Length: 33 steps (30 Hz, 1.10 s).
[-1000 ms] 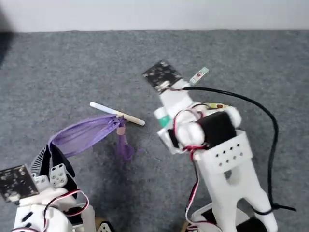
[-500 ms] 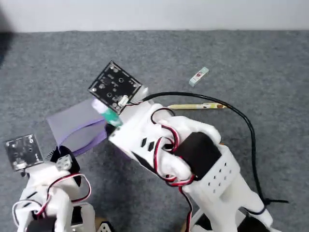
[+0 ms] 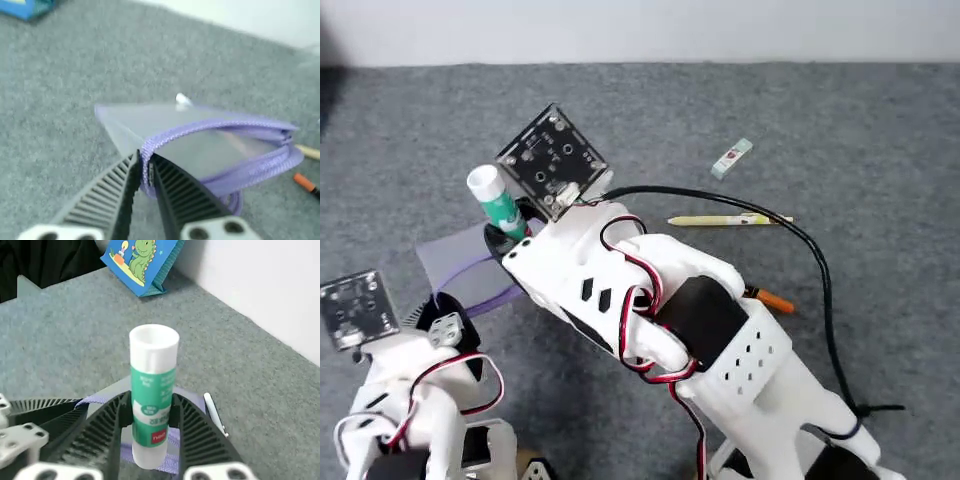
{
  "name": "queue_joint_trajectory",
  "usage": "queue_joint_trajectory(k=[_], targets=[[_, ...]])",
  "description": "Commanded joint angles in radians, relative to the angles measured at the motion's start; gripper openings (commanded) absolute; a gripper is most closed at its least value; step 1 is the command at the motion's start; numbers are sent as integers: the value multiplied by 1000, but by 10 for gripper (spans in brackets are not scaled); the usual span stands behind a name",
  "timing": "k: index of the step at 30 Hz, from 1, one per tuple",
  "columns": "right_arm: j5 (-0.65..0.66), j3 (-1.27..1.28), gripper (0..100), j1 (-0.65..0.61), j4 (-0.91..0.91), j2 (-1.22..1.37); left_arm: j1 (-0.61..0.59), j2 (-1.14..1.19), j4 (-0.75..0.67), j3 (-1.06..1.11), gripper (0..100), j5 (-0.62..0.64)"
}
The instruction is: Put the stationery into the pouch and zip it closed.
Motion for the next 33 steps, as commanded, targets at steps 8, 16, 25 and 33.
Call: queue_joint_trajectory(k=[8,16,25,33], targets=[[-21,-3,9,-5,-166,-85,63,313,-20,-383,14,150],[-21,-3,9,-5,-248,-2,126,479,-28,-429,14,247],[-21,180,9,-2,-420,94,123,491,-28,-429,14,247],[-20,350,148,10,-552,24,120,491,-25,-429,14,247]])
